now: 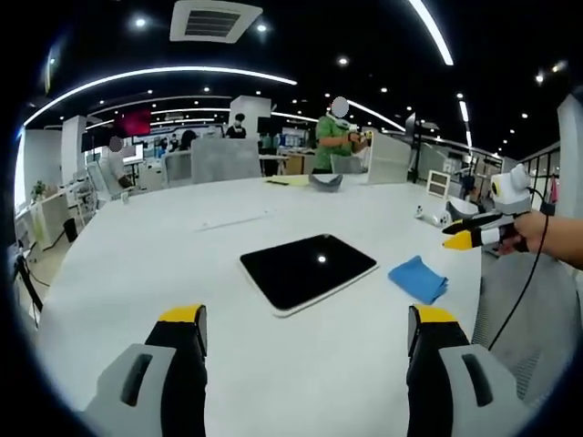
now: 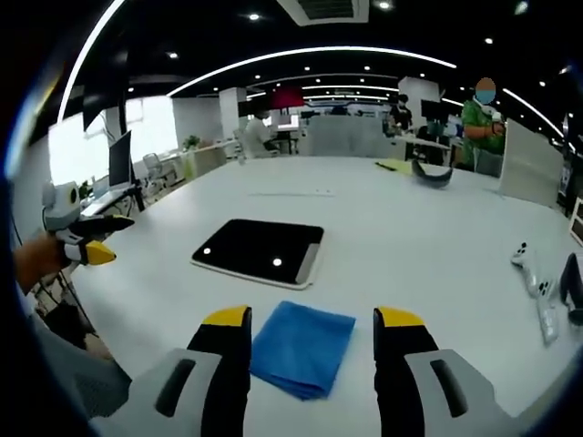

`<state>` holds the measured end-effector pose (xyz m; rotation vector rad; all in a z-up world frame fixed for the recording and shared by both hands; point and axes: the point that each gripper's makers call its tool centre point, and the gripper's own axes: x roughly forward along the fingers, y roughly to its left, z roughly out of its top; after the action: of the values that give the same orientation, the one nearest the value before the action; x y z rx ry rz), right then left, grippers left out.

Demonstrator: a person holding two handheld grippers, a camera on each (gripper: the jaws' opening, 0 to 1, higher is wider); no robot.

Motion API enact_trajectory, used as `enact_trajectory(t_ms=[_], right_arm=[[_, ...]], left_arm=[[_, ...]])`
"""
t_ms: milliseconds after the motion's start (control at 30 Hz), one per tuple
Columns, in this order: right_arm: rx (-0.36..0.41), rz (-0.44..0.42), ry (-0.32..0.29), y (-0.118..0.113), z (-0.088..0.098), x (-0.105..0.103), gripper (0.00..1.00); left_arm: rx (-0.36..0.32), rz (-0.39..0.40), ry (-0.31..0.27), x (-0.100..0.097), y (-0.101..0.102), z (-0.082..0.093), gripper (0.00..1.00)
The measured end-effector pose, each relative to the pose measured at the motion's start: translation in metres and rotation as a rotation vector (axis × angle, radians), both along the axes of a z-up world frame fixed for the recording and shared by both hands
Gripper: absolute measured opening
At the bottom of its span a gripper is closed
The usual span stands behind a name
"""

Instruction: Wipe the mirror surface with the cleaning cloth until all visible marks leave the cleaned area.

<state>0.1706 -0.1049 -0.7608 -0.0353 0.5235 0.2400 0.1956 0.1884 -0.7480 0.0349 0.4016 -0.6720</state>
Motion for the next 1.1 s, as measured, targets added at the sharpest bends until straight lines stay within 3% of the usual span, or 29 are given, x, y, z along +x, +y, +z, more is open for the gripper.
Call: enact_trajectory(t_ms=[700,1100], right_arm=[[0.015,0.023,0.049,0.004,-0.016,-0.002,0.49],[0.011,0.043,0.044,0.008,-0.016,0.002,0.46]], left_arm=[[-0.004,-0.001,0.008,0.002,0.000,-0.002,0.92],[-0.007,-0.001,0.010,0.003,0.000,-0.003,0.91]])
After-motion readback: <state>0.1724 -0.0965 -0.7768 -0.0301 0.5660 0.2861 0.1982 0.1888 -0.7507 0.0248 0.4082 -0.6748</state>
